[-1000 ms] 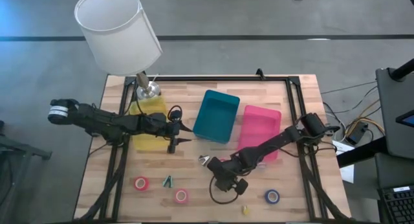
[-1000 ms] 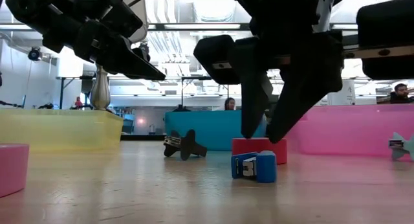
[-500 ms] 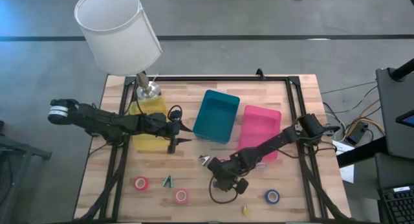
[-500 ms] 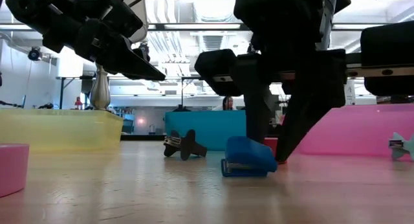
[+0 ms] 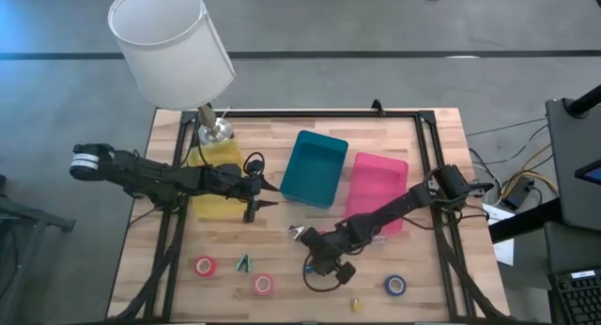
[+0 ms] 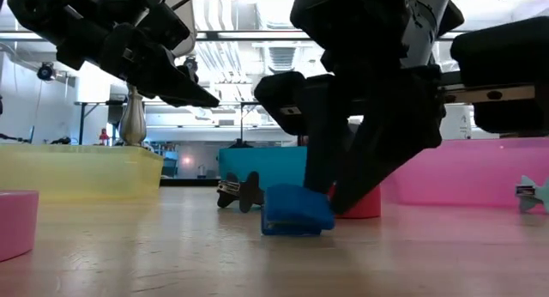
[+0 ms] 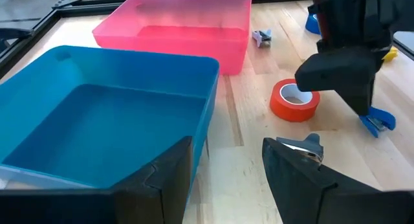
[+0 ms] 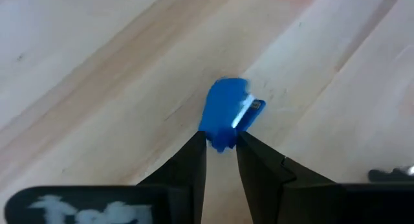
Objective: Pick and place Stapler, Stapler remover, tape
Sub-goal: Put the blue stapler into the yellow bin
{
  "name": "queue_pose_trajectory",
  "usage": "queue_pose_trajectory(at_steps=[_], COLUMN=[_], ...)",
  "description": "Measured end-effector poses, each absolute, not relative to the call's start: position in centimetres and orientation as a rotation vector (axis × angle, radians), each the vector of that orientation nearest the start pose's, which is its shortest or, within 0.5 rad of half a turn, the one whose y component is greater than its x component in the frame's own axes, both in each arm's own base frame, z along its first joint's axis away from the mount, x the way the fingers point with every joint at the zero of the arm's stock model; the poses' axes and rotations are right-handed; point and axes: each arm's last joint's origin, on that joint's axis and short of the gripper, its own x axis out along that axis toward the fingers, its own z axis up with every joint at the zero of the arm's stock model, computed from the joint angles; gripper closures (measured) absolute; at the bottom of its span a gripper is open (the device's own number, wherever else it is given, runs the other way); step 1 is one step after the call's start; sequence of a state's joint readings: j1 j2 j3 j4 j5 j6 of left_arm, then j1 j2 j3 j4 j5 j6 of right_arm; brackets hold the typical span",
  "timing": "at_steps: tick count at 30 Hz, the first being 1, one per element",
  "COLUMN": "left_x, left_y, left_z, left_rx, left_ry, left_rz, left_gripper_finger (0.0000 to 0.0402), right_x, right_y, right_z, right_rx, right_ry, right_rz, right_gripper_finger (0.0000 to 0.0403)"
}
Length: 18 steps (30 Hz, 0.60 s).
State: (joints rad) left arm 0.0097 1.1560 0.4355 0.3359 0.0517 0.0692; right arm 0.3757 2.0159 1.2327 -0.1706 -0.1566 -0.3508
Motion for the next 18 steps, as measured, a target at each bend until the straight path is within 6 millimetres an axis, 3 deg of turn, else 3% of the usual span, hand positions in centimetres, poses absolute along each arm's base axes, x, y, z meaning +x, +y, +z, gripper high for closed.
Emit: queue_pose_trajectory(at_steps=[18], left_x=[22.68], left_y=[0.07], left_z=[19.22], left_rx=[0.036], left_ry=[0.385], left_rz=[-0.051], left_gripper_finger=[0.0211], right_x=[37.64], right_y=[14.55], right_z=[12.38], right_rx=[-0.330], right_ry=[0.777], right_rz=[0.594], right_gripper_finger=[0.0284])
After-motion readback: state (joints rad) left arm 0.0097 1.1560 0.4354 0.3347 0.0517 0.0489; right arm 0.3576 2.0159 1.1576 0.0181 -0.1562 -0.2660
